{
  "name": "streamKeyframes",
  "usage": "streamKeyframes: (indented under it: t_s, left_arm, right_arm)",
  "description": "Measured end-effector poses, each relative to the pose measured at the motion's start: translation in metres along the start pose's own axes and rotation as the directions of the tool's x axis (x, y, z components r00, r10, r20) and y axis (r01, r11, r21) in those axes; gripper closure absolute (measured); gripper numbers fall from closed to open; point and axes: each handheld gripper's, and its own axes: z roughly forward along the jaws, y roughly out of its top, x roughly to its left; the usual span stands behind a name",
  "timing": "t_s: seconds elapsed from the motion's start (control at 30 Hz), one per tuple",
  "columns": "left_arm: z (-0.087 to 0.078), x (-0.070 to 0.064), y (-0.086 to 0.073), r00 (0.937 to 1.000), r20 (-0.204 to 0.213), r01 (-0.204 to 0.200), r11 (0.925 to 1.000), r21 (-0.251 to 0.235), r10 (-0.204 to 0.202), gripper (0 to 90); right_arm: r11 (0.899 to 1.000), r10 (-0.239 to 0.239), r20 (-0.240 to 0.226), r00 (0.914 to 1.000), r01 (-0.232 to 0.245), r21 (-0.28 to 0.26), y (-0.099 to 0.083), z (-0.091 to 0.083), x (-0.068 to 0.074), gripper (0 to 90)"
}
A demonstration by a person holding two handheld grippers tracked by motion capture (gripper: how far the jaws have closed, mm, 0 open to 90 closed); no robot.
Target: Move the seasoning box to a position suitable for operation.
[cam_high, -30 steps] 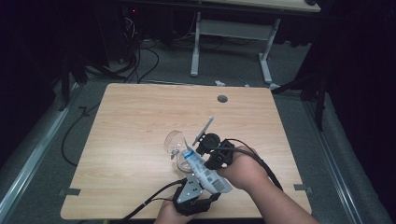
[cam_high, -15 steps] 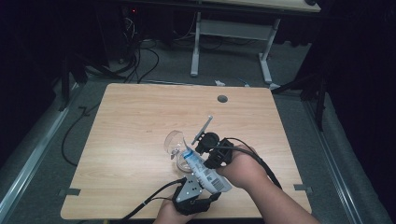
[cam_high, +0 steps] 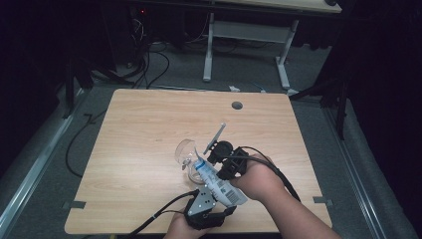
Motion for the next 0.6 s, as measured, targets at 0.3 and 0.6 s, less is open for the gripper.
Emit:
streamKeyframes:
  t_s: [0.3,0.6]
  left_arm:
    - [-0.0007,0.0005,0.0014,1.0000,0.001,0.002,1.0000,-0.006,-0.002,53.3]
    - [0.0007,0.0027,0.0047,1.0000,-0.004,0.001,1.0000,-0.001,-0.001,54.1]
  right_arm:
    - [1.000,0.002,0.001,1.0000,-0.002,0.001,0.0020,-0.0004,-0.0002,90.0]
    - [1.000,-0.002,0.012,0.9999,0.002,0.002,0.0040,-0.0008,-0.0011,90.0]
